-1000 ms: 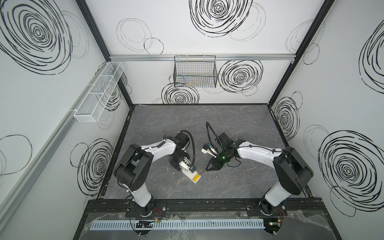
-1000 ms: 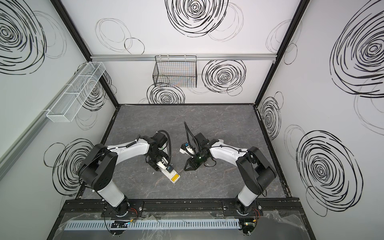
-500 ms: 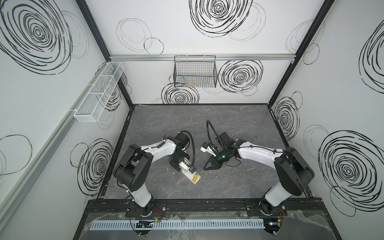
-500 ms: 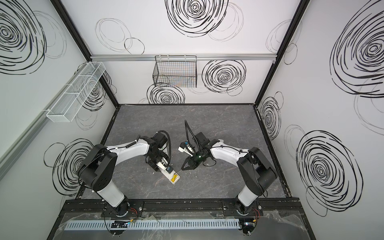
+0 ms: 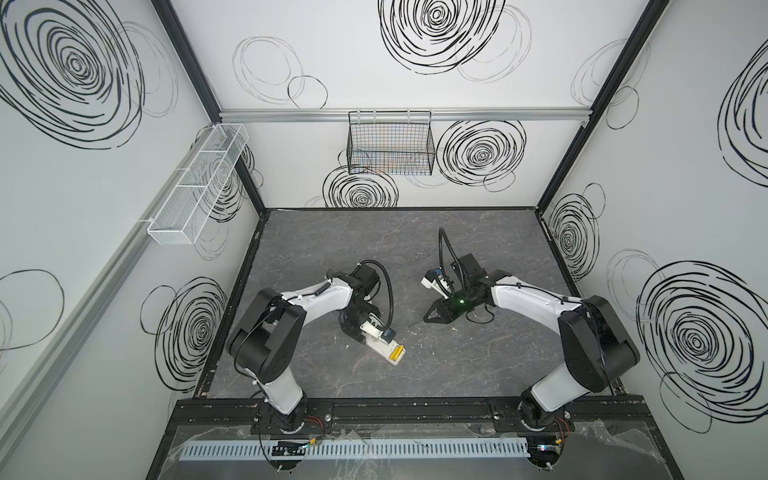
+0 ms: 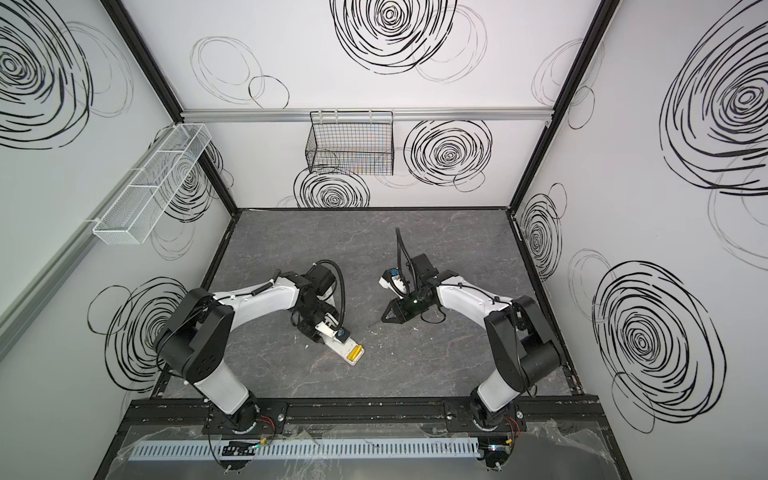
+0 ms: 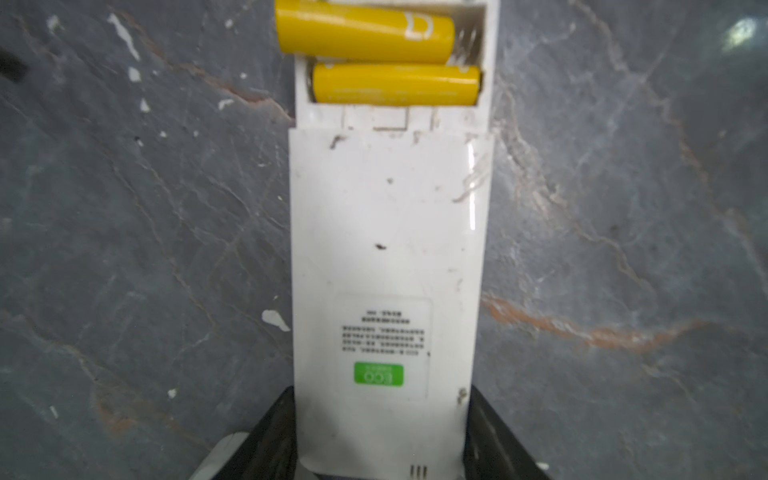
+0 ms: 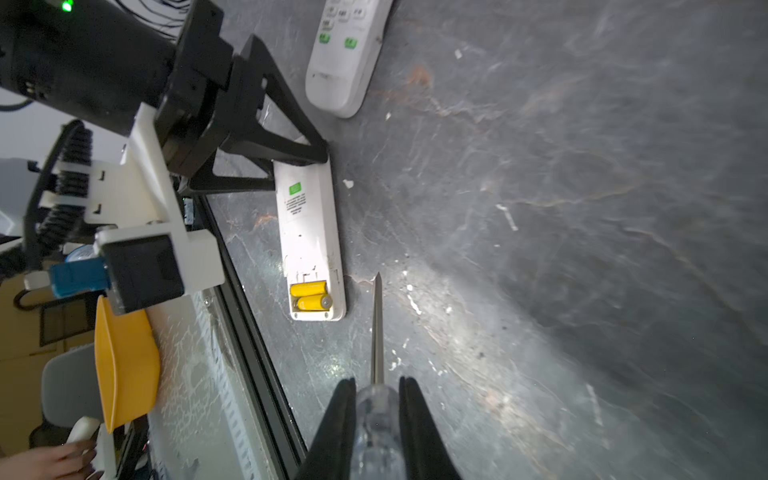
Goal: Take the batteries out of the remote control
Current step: 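Pry one yellow battery out with the screwdriver while the left gripper holds the remote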
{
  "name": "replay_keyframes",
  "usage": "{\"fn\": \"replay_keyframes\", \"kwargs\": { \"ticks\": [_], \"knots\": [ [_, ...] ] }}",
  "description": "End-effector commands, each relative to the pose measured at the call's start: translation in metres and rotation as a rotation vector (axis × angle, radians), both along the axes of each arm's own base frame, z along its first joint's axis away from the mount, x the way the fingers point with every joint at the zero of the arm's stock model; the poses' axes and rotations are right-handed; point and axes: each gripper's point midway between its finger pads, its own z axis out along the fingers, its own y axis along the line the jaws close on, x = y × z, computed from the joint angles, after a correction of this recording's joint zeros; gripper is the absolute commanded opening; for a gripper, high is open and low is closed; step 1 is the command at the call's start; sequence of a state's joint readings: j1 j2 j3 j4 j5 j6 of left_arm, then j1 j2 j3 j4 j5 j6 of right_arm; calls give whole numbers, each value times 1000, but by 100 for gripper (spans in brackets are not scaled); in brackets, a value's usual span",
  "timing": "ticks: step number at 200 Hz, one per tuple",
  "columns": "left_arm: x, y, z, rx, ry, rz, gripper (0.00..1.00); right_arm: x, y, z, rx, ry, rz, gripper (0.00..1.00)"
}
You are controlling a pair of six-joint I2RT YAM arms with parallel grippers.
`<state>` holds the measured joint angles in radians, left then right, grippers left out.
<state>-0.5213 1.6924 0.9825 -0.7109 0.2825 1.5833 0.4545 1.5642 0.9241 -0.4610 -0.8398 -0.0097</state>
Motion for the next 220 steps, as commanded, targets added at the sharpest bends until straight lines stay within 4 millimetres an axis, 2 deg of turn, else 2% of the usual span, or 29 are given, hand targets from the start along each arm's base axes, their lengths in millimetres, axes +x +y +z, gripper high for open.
{"fn": "replay_keyframes", "kwargs": {
  "ticks": [1,34,65,84,98,116,146,165,189,220],
  "knots": [
    [8,-23,15,-75,20,55,48,20,-17,21,-3,-69,-87,0],
    [42,-57,29,-170,-20,195,45,46,-55,29,-19,-121,-287,0],
    [89,-85,25,-215,-158,307,43,69,-92,42,21,-194,-501,0],
    [105,-94,22,-189,-152,356,43,75,-107,49,72,-242,-597,0],
    [111,-105,35,-209,-56,436,43,72,-113,51,105,-255,-624,0],
    [111,-117,54,-242,82,531,40,69,-120,57,119,-276,-635,0],
    [109,-129,69,-276,115,583,39,68,-141,62,83,-319,-675,0],
    [104,-139,75,-316,240,686,38,69,-150,71,92,-362,-710,0],
    [79,-150,74,-368,443,802,34,69,-155,79,125,-401,-738,0],
    [26,-157,58,-347,587,830,35,67,-157,78,119,-410,-742,0]
  ]
}}
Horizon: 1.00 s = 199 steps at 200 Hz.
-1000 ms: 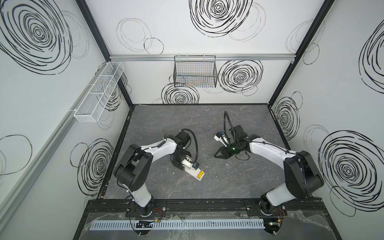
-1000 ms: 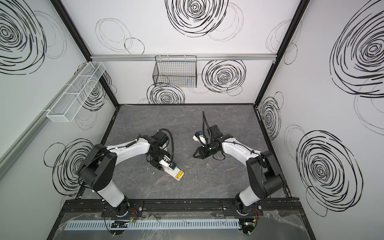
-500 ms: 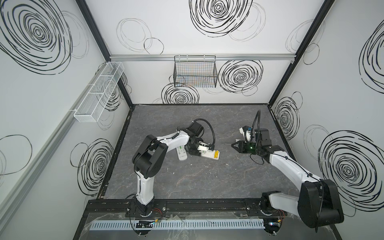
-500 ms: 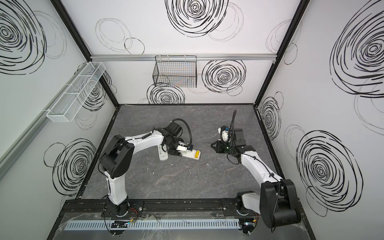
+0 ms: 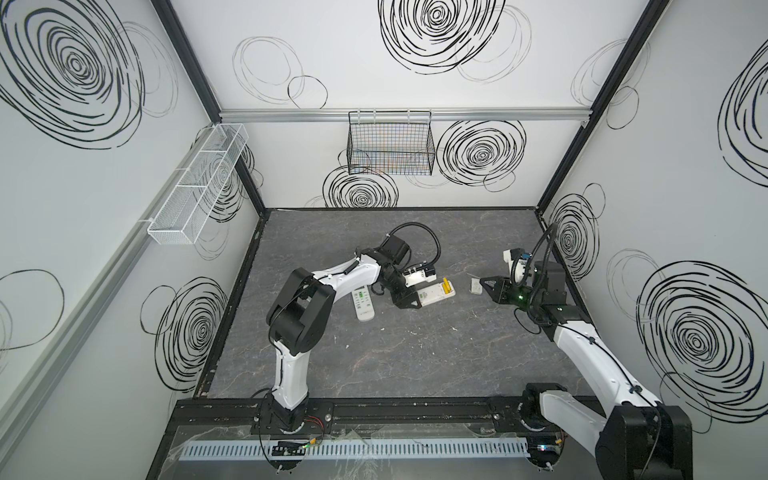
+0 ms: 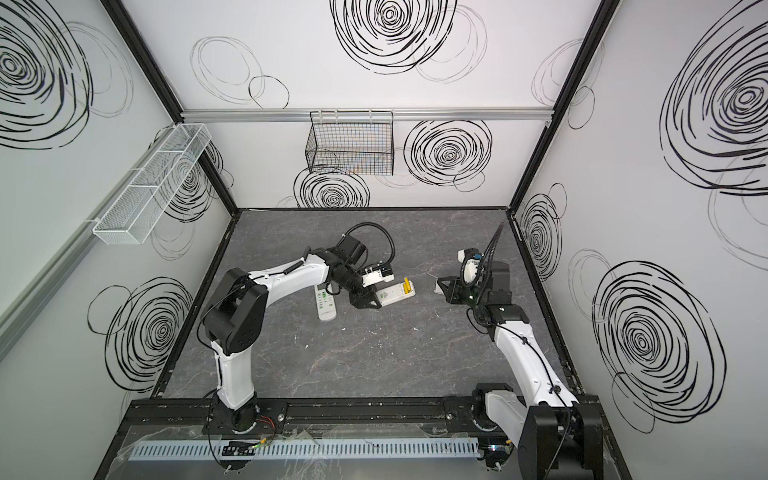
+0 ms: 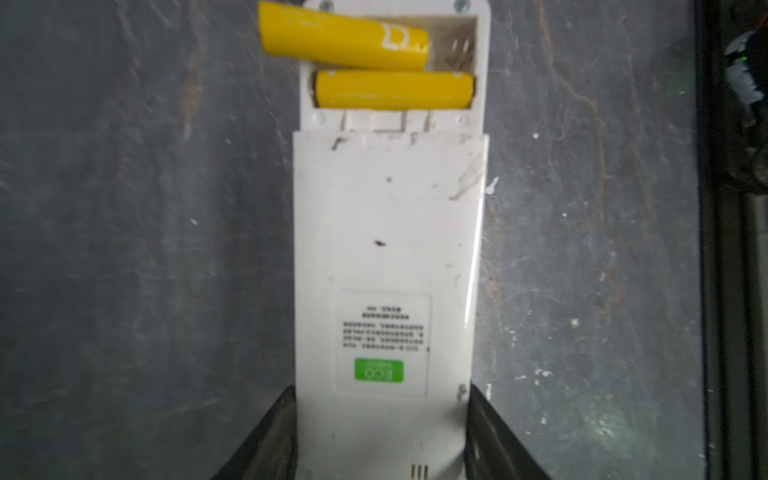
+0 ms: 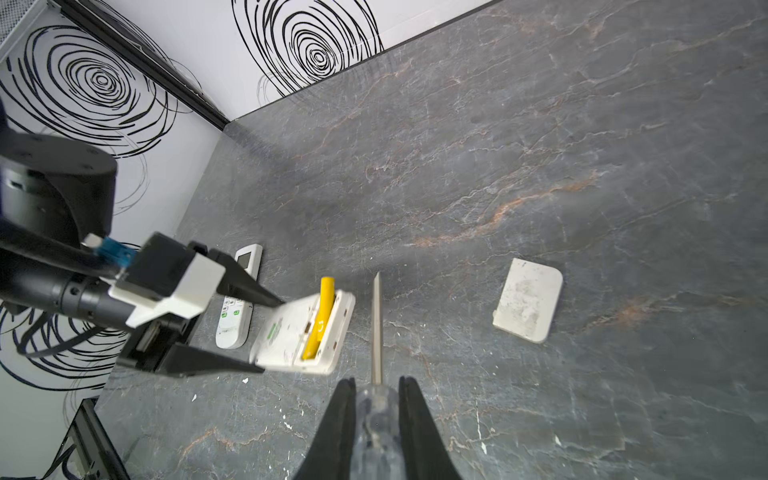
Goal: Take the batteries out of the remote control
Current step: 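Pry one yellow battery out with the screwdriver while the left gripper holds the remote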
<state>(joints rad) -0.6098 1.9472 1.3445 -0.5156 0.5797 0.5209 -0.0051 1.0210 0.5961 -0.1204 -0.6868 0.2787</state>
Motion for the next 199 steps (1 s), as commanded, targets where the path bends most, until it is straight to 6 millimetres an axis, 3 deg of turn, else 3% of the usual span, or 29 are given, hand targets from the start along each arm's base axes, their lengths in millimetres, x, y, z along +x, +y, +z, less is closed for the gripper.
{"fn": "replay_keyframes", "kwargs": {
  "ticks": [1,22,41,64,91,115,138,168,181,199],
  "knots": [
    [-46,-20,14,-110,169,28,35,3,-2,6,0,-40,-14,0],
    [-71,-19,6,-132,294,40,36,3,-3,6,-6,-50,-19,0],
    [-72,-18,0,-135,385,78,36,3,-3,7,-2,-59,-15,0],
    [-76,-16,-8,-108,376,49,35,4,-3,3,-4,-49,-16,0],
    [-88,-14,-5,-92,398,14,35,3,2,-2,19,-52,12,0],
    [-88,-10,19,-104,307,-12,35,2,16,-14,100,-32,52,0],
    [-61,4,39,-97,144,35,36,7,25,-24,91,6,73,0],
    [-2,35,54,-60,-15,210,35,18,32,-29,74,46,95,0],
    [23,48,57,-23,-120,273,35,22,36,-32,63,51,103,0],
    [41,63,53,58,-274,271,35,25,48,-40,49,58,116,0]
  ]
}}
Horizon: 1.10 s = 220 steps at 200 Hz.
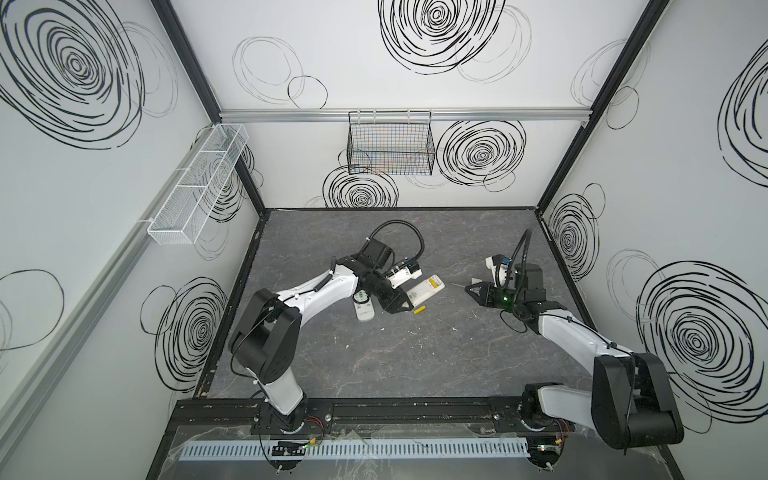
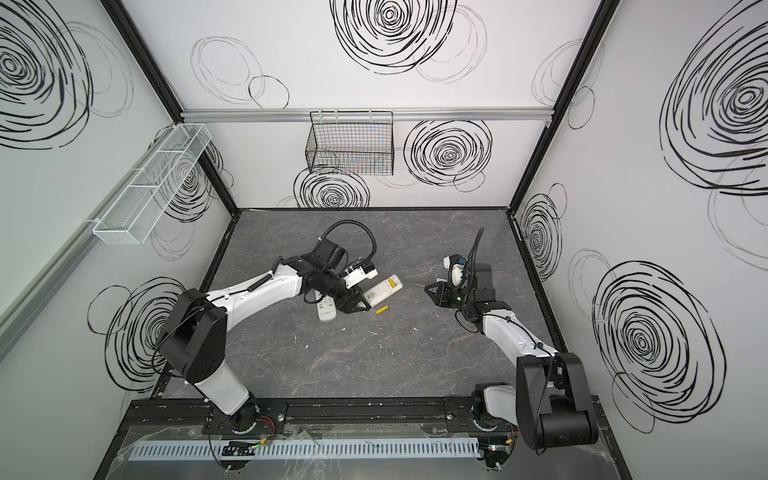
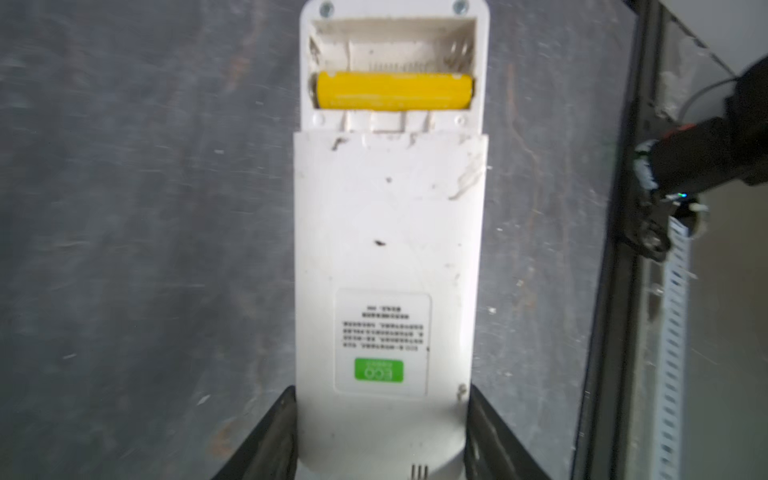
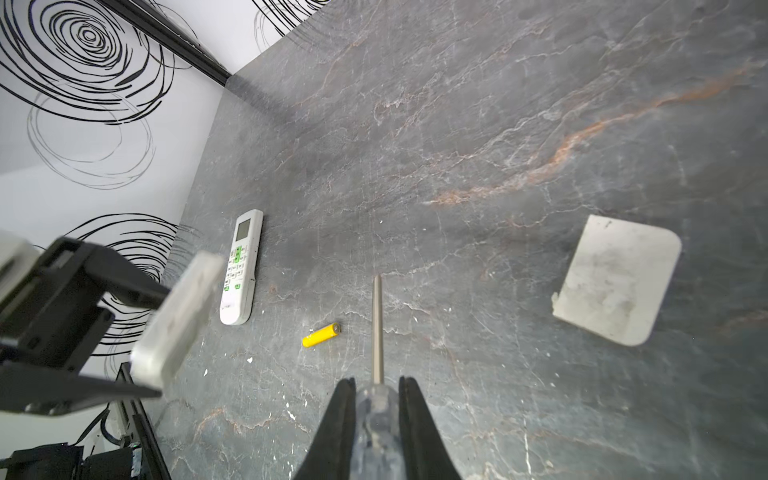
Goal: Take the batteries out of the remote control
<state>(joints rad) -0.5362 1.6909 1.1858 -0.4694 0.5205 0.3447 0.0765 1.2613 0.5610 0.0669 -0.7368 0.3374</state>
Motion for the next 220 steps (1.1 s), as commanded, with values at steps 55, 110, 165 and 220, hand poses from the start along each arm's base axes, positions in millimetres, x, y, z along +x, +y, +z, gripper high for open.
{"fn": "replay_keyframes", "kwargs": {
  "ticks": [55,110,165,220],
  "knots": [
    [97,52,-43,295,-289,136,37,24,34,-12,30,-67,7,0],
    [96,32,-81,411,-321,24,37,15,28,-31,-4,-48,-6,11],
    [64,25,-106,469,-295,-98,36,-5,10,-51,-114,-12,-25,26],
    [51,17,-104,464,-324,-158,36,-9,-2,-48,-184,2,-39,39]
  ]
}}
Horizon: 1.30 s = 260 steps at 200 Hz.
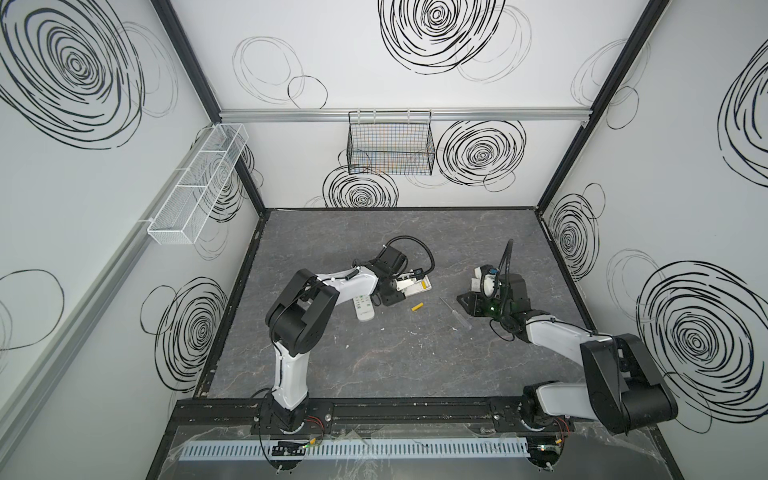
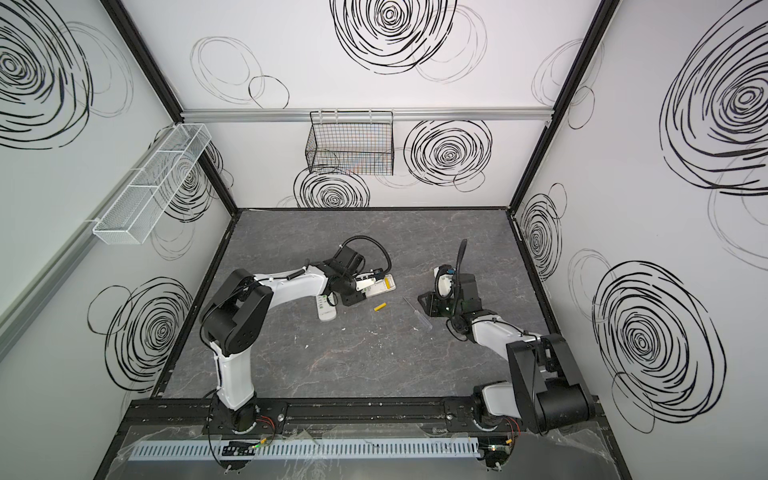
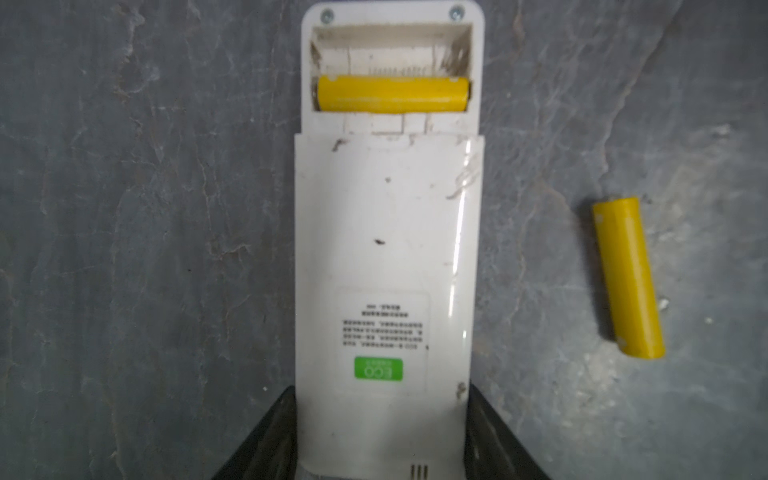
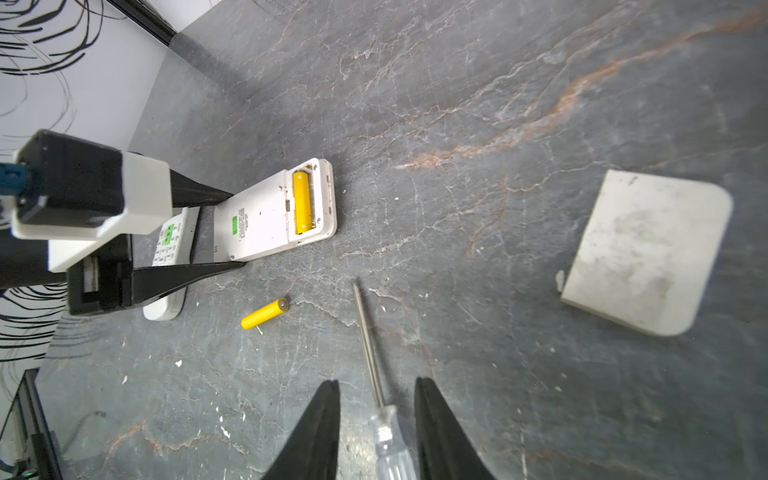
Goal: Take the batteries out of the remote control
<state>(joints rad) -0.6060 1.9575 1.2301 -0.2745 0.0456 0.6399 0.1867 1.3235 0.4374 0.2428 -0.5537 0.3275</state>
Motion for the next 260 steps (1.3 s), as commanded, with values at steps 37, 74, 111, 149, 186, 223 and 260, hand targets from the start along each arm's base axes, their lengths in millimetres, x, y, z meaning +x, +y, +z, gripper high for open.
{"fn": "replay_keyframes", "kwargs": {
  "ticks": [37,74,111,149,186,223,260],
  "knots": [
    [-19,1,-6,36,43,-67,36,5,-7,7,-68,31,12,39],
    [-24,5,2,21,91,-58,36,-13,16,4,-82,108,123,41],
    [-20,18,5,37,89,-56,37,-37,42,7,-233,80,163,46],
    [-14,28,0,28,133,-21,39,-56,77,15,-219,-29,79,57],
    [-11,32,1,0,157,2,54,-66,99,13,-232,-74,59,60],
    [4,31,29,-90,129,67,74,-80,107,-17,-381,-7,77,61],
    [23,34,79,-216,71,161,92,-83,124,-35,-491,38,115,62]
  ]
}}
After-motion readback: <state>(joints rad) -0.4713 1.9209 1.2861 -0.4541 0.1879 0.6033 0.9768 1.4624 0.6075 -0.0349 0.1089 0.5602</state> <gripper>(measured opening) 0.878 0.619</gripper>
